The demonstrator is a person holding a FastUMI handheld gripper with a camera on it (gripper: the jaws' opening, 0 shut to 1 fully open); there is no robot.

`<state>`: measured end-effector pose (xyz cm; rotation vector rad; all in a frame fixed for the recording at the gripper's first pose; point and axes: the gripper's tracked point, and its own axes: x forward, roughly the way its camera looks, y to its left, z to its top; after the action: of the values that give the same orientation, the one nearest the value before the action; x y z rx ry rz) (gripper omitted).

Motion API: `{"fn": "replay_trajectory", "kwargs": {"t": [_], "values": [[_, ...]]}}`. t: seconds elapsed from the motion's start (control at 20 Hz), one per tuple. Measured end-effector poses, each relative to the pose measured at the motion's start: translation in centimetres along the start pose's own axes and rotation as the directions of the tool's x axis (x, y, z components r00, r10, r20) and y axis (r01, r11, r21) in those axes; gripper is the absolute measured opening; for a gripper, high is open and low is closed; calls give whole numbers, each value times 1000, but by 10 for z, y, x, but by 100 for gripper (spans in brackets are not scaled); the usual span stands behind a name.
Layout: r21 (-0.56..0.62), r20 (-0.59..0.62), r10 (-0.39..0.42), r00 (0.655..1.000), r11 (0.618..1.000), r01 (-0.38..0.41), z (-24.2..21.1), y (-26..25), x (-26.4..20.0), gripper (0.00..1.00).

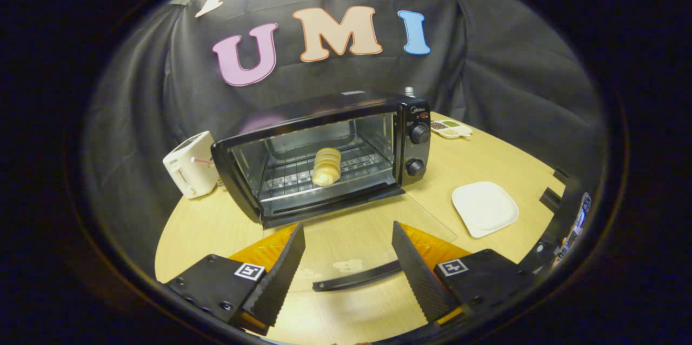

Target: Open the toaster oven, put the food inside, and close the toaster oven door.

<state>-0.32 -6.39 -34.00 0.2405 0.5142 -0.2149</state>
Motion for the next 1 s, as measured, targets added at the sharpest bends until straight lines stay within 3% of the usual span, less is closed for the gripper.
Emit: {"fn": "replay_trajectory", "kwargs": {"t": [0.5,0.9,1.0], "values": [[-207,-165,-71,984,978,35,-82,-35,-19,100],[-179,-179,42,983,981,-75,-106,-27,13,100],[-161,-164,103,981,978,-130,-108,-15,17,100]]}}
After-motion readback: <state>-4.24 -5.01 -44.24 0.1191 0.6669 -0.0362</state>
